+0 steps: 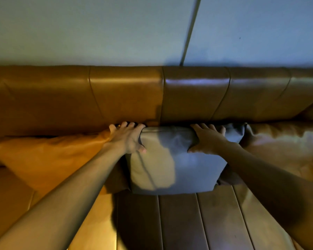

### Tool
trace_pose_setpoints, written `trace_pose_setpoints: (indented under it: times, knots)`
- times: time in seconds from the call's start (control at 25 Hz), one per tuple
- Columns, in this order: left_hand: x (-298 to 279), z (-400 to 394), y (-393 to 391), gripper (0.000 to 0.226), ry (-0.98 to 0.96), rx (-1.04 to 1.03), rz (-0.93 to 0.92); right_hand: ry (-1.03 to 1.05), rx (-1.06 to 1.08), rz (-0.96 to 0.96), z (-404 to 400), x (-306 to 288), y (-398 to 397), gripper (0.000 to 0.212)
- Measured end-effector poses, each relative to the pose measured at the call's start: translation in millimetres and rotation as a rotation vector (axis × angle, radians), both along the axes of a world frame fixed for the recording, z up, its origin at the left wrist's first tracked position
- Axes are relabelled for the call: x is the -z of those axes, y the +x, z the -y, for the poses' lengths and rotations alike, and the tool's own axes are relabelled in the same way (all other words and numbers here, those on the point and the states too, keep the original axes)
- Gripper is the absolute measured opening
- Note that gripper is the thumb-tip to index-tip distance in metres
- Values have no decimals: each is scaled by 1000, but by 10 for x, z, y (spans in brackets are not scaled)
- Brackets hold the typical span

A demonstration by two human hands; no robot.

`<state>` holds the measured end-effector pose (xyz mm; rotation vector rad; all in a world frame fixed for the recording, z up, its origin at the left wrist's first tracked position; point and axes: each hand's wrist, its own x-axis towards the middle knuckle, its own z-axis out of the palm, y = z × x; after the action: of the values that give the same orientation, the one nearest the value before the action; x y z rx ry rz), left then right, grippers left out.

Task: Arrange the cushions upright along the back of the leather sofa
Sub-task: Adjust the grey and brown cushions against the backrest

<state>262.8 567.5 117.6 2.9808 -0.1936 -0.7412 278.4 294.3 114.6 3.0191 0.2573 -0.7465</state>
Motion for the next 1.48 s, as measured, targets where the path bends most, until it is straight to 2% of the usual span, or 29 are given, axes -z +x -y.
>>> trace_pose_setpoints:
  times: [0.16, 0.64, 0.76, 0.96, 1.2, 1.32, 1.48]
  knots:
    - [-19, 12, -82, 65, -39, -33, 163, -6, -43, 102, 2, -77, -13, 90]
    - [-100, 106, -227, 55, -78, -29, 298, -37, -80, 225, -29, -209, -169, 72]
    - [-67, 144, -162, 55, -84, -39, 289, -13, -71, 238, 15, -171, -102, 69]
    - [135, 99, -172, 58, 17, -76, 245, -6, -78, 256, -101, 97, -71, 62]
    - [-19, 159, -40, 79, 84, -112, 1, 115, -110, 290, 197, 88, -137, 80]
    - [-141, 500, -18, 84, -57, -98, -48, 208, -9, 385, 572, -63, -231, 69]
    - [-308, 1478, 7, 68, -255, 60, 107, 210, 249, 485, 1567, -416, -289, 51]
